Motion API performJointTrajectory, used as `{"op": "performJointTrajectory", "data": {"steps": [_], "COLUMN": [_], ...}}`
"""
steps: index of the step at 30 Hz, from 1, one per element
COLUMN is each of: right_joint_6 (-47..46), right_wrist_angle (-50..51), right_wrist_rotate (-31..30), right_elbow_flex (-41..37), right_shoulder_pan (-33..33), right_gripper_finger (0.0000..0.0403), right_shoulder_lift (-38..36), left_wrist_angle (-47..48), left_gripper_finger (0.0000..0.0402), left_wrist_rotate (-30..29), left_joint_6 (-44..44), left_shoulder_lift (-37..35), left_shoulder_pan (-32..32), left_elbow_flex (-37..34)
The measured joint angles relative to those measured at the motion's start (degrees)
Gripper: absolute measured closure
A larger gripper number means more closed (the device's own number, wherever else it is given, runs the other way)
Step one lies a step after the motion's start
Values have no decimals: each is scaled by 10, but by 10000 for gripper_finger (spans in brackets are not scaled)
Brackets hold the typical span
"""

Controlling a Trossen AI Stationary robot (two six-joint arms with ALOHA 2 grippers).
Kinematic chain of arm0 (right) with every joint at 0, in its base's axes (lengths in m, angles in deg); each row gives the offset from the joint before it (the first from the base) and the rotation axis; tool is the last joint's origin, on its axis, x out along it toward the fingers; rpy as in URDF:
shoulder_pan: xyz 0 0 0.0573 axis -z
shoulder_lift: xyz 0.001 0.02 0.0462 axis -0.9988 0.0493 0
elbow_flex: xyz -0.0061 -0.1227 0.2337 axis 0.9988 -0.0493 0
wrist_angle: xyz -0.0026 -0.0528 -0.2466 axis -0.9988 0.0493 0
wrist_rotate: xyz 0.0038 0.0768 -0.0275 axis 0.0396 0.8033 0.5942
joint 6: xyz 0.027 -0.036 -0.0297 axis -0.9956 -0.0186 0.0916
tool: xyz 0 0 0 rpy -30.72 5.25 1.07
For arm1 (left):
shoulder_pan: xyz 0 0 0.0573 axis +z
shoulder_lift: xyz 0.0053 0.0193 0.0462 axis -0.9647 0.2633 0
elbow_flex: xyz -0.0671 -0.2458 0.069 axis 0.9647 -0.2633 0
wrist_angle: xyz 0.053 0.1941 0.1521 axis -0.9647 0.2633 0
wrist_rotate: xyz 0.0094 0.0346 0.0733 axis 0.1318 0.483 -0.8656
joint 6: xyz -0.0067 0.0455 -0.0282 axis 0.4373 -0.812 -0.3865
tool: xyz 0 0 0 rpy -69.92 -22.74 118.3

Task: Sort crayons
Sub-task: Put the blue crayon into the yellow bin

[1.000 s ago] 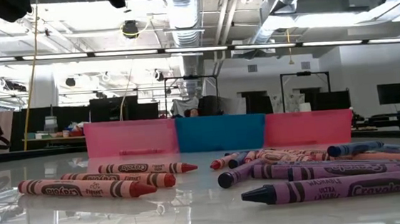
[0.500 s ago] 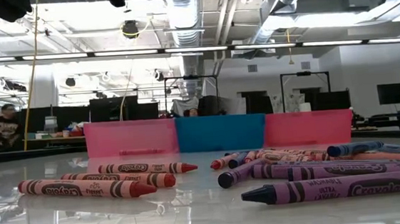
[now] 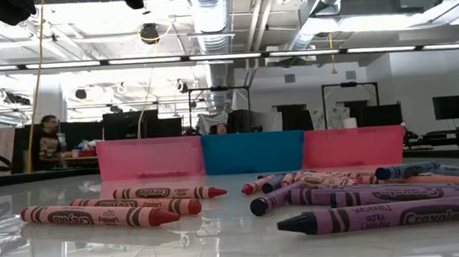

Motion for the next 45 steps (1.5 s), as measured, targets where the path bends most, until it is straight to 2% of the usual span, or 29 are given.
{"op": "performJointTrajectory", "data": {"steps": [3, 7, 13, 17, 21, 24, 27, 31, 35, 39, 41, 45], "right_joint_6": [-8, -6, 3, 7, 9, -8, -59, -146, -210, -217, -217, -214], "right_wrist_angle": [5, 12, 61, 129, 221, 302, 402, 535, 645, 678, 676, 670], "right_wrist_rotate": [-1, -5, -69, -131, -225, -294, -324, -314, -267, -226, -187, -141], "right_elbow_flex": [0, 0, 0, 0, 0, 0, 0, 0, 0, 0, 0, 0], "right_shoulder_pan": [0, 0, 0, 0, 3, 16, 46, 113, 202, 291, 331, 391], "right_gripper_finger": [397, 398, 399, 399, 399, 399, 399, 399, 398, 398, 398, 398], "right_shoulder_lift": [0, 0, -25, -57, -94, -120, -139, -151, -148, -132, -123, -88], "left_wrist_angle": [14, 49, 98, 145, 190, 216, 239, 262, 278, 283, 283, 285], "left_gripper_finger": [387, 340, 254, 213, 198, 196, 196, 196, 196, 196, 196, 196], "left_wrist_rotate": [-2, -5, -75, -125, -158, -160, -160, -160, -160, -160, -160, -155], "left_joint_6": [3, 14, 34, 59, 101, 130, 155, 180, 197, 200, 202, 208], "left_shoulder_lift": [0, 0, 0, 0, 0, 0, 0, 0, -1, -1, -1, -1], "left_shoulder_pan": [0, 0, 0, 0, 0, 0, 0, 0, -1, 0, -1, -1], "left_elbow_flex": [0, 0, 0, 0, 0, 0, 0, 0, 0, 0, 0, 0]}}
